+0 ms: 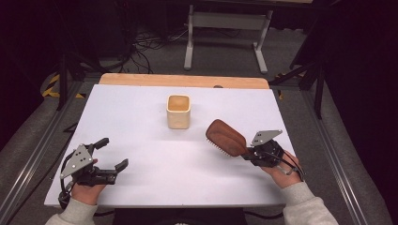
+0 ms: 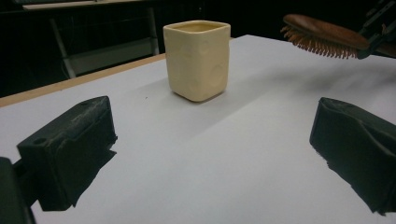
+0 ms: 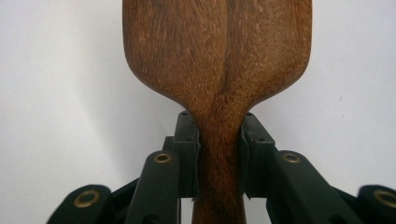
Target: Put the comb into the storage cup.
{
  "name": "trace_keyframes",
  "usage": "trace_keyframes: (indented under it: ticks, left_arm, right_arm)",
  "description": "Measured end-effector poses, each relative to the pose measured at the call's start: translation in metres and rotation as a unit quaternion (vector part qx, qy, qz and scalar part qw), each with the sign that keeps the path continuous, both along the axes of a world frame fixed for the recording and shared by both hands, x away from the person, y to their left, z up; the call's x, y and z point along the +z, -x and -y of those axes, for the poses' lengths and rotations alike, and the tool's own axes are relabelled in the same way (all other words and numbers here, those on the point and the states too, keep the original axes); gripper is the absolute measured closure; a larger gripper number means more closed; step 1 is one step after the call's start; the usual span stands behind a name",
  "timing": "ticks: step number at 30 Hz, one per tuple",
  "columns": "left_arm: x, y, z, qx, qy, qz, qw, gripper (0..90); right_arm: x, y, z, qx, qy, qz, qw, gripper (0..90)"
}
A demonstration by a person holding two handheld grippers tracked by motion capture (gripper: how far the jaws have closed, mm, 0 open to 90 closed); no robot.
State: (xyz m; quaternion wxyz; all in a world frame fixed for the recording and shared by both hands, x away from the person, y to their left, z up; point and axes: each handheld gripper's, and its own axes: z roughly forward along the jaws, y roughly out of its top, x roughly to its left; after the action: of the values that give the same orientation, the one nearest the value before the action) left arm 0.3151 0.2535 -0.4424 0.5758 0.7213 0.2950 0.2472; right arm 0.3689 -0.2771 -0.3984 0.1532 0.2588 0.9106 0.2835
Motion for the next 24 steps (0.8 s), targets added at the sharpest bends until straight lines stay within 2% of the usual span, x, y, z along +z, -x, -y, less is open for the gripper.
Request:
trace_keyframes:
  ticks: [6,9,12,15,17,24]
  left_arm:
    - [0.0,-0.001,0.0,0.001,0.006,-0.006,1.0,0.0]
    - [0.001,-0.003,0.0,-0.004,0.016,-0.015,0.9998,0.1]
    - [0.002,-0.005,0.0,-0.01,0.019,-0.031,0.9993,0.1]
    - [0.002,-0.005,0.002,-0.013,0.019,-0.031,0.9993,0.2]
    - [0.003,-0.005,0.003,-0.015,0.012,-0.033,0.9993,0.2]
    - [0.005,-0.007,0.006,-0.024,0.012,-0.038,0.9989,0.3]
  right_arm:
    - [0.008,0.004,-0.008,0.005,-0.037,0.034,0.9987,72.7]
    - [0.01,0.007,-0.012,0.004,-0.052,0.047,0.9975,72.7]
    - [0.012,0.009,-0.016,0.004,-0.07,0.066,0.9953,72.7]
    - [0.013,0.01,-0.018,0.007,-0.084,0.072,0.9938,72.7]
    - [0.014,0.012,-0.022,0.005,-0.101,0.085,0.9912,72.6]
    - [0.015,0.015,-0.035,0.013,-0.125,0.104,0.9867,72.7]
